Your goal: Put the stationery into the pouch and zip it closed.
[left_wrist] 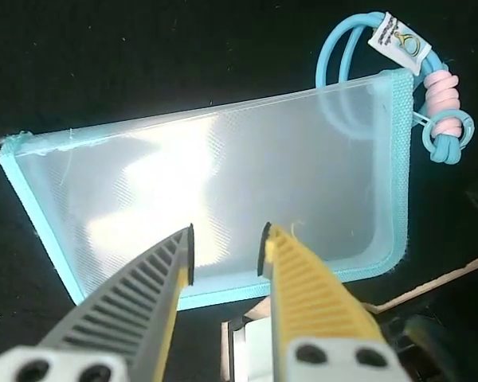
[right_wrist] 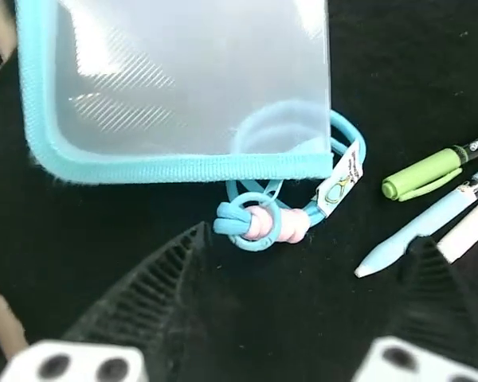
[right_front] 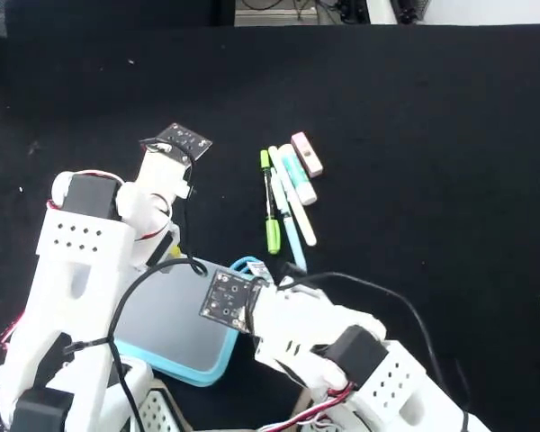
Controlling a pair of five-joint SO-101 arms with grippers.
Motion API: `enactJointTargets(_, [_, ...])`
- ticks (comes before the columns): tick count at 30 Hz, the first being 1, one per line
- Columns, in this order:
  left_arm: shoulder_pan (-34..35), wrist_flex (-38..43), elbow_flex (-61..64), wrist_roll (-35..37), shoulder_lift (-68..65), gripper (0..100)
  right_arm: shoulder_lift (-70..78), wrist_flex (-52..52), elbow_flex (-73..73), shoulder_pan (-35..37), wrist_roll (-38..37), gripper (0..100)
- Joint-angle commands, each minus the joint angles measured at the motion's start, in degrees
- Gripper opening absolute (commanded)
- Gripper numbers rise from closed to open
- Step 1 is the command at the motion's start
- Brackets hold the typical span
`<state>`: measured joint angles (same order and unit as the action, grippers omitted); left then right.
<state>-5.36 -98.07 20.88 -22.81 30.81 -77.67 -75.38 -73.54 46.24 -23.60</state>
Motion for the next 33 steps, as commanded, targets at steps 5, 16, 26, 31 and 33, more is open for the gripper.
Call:
enactJointTargets(5, [0.04,0.0,-0.31,-0.62,5.89,16,1.36,7.38,-5.49,0.18,-1.32,35.0])
enactJointTargets(16, [0.04,-0.09,1.63,-0.62,6.95,16,4.62,16.26,-10.33,-1.41,-1.32,34.7])
enactJointTargets(26, [0.04,-0.09,2.86,-0.62,7.03,16,4.26,26.9,-15.87,-10.9,-9.14,22.7])
enactJointTargets(31, [0.04,0.0,2.86,-0.62,7.03,16,4.18,26.81,-13.49,-11.08,-10.02,0.5])
enactJointTargets(33, [0.22,-0.09,2.86,-0.62,7.03,16,4.18,25.05,-10.15,-11.43,-9.67,1.7])
